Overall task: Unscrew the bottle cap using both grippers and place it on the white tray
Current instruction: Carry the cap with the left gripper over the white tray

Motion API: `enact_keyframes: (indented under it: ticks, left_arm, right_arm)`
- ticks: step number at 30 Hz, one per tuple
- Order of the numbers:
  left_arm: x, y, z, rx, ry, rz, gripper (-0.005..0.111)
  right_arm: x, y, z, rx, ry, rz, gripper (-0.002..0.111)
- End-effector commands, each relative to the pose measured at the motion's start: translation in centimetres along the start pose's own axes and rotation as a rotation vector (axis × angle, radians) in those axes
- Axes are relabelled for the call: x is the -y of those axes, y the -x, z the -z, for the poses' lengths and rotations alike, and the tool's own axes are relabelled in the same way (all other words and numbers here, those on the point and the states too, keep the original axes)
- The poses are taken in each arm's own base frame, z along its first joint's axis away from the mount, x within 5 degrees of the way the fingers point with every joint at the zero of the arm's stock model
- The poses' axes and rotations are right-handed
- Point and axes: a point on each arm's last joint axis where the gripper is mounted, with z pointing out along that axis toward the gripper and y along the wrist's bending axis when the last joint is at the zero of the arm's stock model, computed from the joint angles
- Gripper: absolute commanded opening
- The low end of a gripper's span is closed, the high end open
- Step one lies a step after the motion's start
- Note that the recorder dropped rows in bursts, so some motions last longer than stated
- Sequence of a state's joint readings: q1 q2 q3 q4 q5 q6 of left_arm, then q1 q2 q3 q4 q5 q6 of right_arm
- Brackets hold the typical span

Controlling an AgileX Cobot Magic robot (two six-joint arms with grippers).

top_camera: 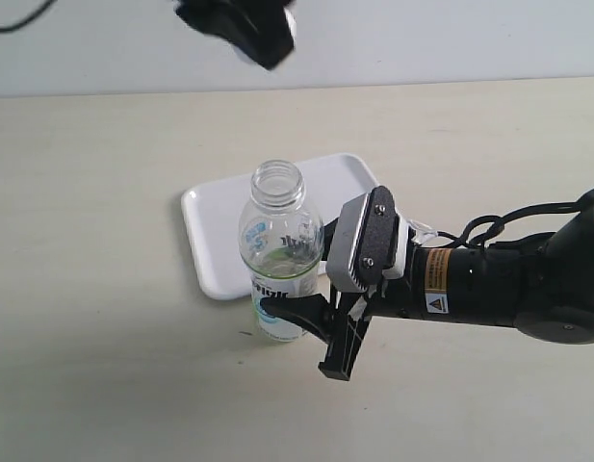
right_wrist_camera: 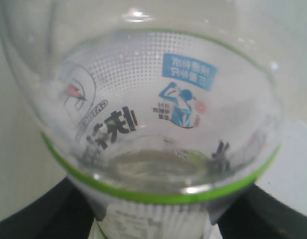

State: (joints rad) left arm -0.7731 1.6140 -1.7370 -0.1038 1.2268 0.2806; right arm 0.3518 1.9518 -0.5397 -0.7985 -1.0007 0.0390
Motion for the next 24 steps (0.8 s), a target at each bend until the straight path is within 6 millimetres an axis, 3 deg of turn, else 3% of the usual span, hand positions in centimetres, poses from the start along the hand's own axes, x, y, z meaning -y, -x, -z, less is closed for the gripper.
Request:
enact_keyframes:
  ticks: [1, 10, 13, 18, 20, 24]
  left_arm:
    - [-3.5, -0.7, 2.0, 0.024, 0.115, -0.037, 0.000]
    - [-8.0, -2.9, -2.9, -0.146, 0.097, -0.226, 0.000]
    - [-9.2, -4.0, -6.9, -0.250, 0.019, -0.399, 0.000]
    - [-12.3, -5.7, -13.7, -0.305, -0.017, -0.496, 0.000]
    - [-13.3, -7.0, -17.4, -0.357, -0.071, -0.529, 0.000]
    - [-13.7, -7.6, -21.4, -0.315, -0.095, -0.611, 0.000]
  right_arm:
    - [-0.1, -0.5, 0.0, -0.045, 0.008, 0.015, 0.000]
    - [-0.1, -0.5, 0.0, -0.045, 0.008, 0.015, 0.000]
    - [0.0, -0.5, 0.0, -0.045, 0.005, 0.013, 0.000]
    - [0.1, -0.5, 0.0, -0.049, -0.006, 0.004, 0.000]
    - [0.1, -0.5, 0.0, -0.049, -0.006, 0.004, 0.000]
    - [0.1, -0.5, 0.0, -0.049, -0.006, 0.004, 0.000]
